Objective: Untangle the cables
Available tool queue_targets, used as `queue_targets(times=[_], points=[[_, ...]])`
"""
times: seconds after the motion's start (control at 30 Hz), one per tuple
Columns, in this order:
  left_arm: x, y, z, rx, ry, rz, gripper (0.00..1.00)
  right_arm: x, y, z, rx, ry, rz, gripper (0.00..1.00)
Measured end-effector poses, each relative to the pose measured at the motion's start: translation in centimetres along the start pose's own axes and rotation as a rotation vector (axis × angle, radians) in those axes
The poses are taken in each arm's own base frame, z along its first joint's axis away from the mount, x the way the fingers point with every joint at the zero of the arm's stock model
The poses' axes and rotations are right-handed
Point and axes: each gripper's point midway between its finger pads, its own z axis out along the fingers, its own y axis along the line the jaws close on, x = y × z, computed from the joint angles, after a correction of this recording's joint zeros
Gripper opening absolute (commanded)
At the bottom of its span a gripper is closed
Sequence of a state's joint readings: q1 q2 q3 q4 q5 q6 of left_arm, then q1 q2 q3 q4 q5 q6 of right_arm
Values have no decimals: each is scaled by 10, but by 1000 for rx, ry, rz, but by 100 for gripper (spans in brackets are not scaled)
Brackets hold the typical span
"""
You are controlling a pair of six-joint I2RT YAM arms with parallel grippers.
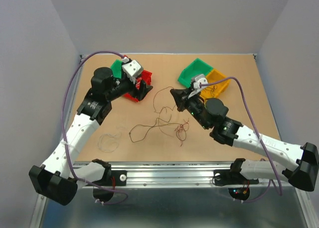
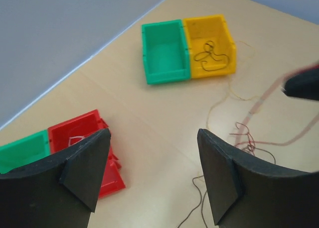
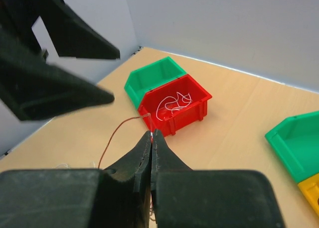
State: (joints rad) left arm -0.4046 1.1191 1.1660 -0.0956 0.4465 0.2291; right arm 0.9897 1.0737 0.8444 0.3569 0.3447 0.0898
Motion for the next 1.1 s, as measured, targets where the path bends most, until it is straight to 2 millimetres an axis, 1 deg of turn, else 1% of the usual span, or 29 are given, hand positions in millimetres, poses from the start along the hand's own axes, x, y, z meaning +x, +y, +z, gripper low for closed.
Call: queue_targets(times=[0.1,0.17,0.23,0.3,0.4,0.43,0.47,0.5,0.53,0.63,0.67,0.73,0.83,1.0,1.1], points=[[13,-27,-7,134,-32,48,82,-10,5,10,2,14,-5,0],[19,-41,-8,210,-49,75,82,-18,8,15,1,19,-7,1],[23,-50,-8,264,-60,93,82,-20,10,20,-2,30,-11,1],[32,-62,-9,336,-65,104,81,-17,13,22,-9,43,-16,1],[37,-70,-8,386,-69,113,75,-6,18,25,-39,83,-31,0],[36,-71,-6,395,-74,118,70,-2,20,25,-51,96,-37,0],[37,-73,-4,407,-77,121,55,1,22,24,-63,107,-43,1],[38,-73,-2,413,-75,120,47,2,23,24,-72,114,-46,1],[40,-74,1,419,-72,122,33,3,25,24,-81,119,-49,0],[49,-74,9,427,-51,116,6,1,28,25,-97,121,-56,1],[52,-76,11,429,-43,113,1,0,29,25,-101,119,-56,1],[53,-77,14,430,-38,116,0,-4,30,26,-107,110,-60,0],[52,-82,15,440,-43,125,0,-5,30,26,-115,108,-81,1],[53,-86,14,462,-48,135,0,-6,28,26,-128,100,-162,1],[55,-88,15,481,-48,141,0,-10,31,26,-157,78,-204,1]])
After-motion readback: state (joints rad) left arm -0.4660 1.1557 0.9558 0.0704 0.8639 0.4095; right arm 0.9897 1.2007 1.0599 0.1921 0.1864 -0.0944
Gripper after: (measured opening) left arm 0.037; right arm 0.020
